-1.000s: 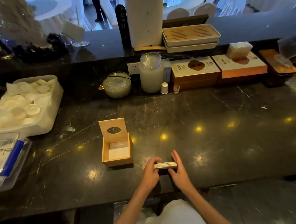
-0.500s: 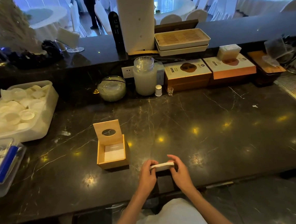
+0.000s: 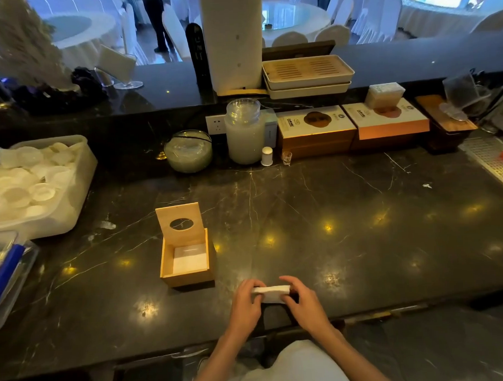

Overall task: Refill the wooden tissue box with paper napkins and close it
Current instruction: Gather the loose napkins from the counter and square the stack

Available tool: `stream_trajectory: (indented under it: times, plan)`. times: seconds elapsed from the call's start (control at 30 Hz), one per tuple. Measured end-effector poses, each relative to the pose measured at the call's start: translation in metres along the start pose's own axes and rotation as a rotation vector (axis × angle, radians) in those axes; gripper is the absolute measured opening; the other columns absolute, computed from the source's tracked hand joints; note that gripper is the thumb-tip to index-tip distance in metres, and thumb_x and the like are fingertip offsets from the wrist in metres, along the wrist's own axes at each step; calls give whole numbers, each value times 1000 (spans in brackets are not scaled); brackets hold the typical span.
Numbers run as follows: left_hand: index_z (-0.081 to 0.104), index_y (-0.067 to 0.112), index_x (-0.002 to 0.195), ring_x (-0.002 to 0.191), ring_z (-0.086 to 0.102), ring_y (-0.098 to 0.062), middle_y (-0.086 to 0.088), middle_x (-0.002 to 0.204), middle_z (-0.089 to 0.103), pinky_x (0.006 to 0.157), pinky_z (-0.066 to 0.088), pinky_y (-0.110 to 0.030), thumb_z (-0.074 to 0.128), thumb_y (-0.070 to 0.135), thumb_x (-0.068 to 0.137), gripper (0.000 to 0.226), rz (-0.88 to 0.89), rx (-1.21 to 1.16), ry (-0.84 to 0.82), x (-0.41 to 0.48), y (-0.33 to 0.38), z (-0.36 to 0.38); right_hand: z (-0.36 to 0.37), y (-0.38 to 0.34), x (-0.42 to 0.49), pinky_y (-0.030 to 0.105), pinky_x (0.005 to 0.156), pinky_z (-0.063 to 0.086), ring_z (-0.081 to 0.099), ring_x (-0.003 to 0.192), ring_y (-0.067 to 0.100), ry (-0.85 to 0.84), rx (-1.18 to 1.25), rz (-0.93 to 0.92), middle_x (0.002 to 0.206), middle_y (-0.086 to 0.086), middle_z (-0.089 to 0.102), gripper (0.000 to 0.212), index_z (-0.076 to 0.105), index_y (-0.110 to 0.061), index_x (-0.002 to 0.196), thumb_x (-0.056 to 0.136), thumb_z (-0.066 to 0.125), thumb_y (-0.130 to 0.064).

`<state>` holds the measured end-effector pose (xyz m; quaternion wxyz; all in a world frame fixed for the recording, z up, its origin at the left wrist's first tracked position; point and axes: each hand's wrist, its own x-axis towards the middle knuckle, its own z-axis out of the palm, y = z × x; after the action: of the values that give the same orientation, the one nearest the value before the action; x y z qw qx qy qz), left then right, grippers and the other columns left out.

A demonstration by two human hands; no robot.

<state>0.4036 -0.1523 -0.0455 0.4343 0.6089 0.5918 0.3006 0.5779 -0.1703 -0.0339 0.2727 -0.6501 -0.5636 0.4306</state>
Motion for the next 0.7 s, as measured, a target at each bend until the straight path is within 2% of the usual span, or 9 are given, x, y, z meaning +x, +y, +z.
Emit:
stream_trajectory:
  times: [0.17, 0.27, 0.33, 0.43, 0.5, 0.53, 0.6, 0.67, 0.7]
  plan:
    - [61, 28, 105, 106, 57, -2, 11, 107, 59, 90, 47, -12, 63, 5, 90, 28, 97, 0, 48, -4, 4, -5, -8, -10, 0, 26, 92, 54, 61, 106, 0, 33, -24, -89, 113, -12, 66, 44, 56, -34, 129, 92, 62, -10]
    - [53, 36, 118, 115, 56, -3, 10, 120, 56, 93, 49, -14, 65, 4, 89, 45, -9, -55, -26, -7, -4, -5, -3, -3, -1, 31, 100, 50, 57, 118, 7, -69, -102, -31, 126, -7, 61, 65, 33, -48, 139, 91, 66, -21]
    - [50, 40, 117, 113, 58, -8, 6, 119, 58, 89, 51, -14, 64, 3, 90, 48, -58, -101, -30, -10, -1, -10, -2, -5, 0, 29, 108, 40, 44, 129, 5, -90, -149, -61, 138, -11, 50, 81, 20, -47, 149, 88, 69, -30]
    - [44, 45, 120, 107, 60, -3, 6, 117, 59, 87, 53, -20, 61, 10, 93, 47, 19, -58, -77, -7, 21, -33, -12, -33, 3, 31, 117, 17, 19, 140, 1, -84, -346, -252, 147, -20, 31, 90, 9, -39, 155, 88, 68, -34]
    - [37, 44, 131, 102, 61, -4, 7, 112, 59, 87, 54, -24, 61, 14, 94, 53, 128, 62, -184, -1, 40, -56, -14, -56, 7, 35, 121, 12, 26, 142, 8, -126, -550, -334, 147, -12, 42, 86, 7, -34, 156, 92, 63, -32]
    - [33, 42, 136, 100, 61, -5, 8, 109, 59, 87, 54, -26, 61, 16, 94, 57, 164, 108, -230, 2, 49, -68, -14, -65, 11, 35, 120, 20, 39, 136, 13, -170, -609, -327, 140, -5, 53, 82, 8, -33, 156, 93, 61, -31]
    - [30, 38, 140, 99, 61, -4, 12, 108, 58, 87, 54, -26, 62, 20, 94, 59, 193, 156, -245, 7, 64, -89, -12, -80, 19, 34, 101, 45, 60, 112, 15, -231, -477, -254, 121, -1, 67, 70, 24, -35, 153, 93, 60, -28]
    - [35, 35, 139, 104, 58, 0, 14, 110, 58, 89, 51, -23, 63, 26, 93, 55, 178, 128, -118, 12, 70, -111, -10, -86, 24, 31, 85, 55, 66, 99, 9, -244, -146, -175, 110, -6, 71, 46, 54, -34, 134, 90, 65, -24]
    - [41, 34, 137, 108, 57, 0, 13, 113, 59, 92, 49, -23, 63, 26, 93, 49, 146, 86, 7, 14, 66, -123, -9, -88, 26, 29, 82, 56, 68, 97, 9, -221, 23, -118, 107, -6, 71, 33, 62, -30, 121, 90, 66, -20]
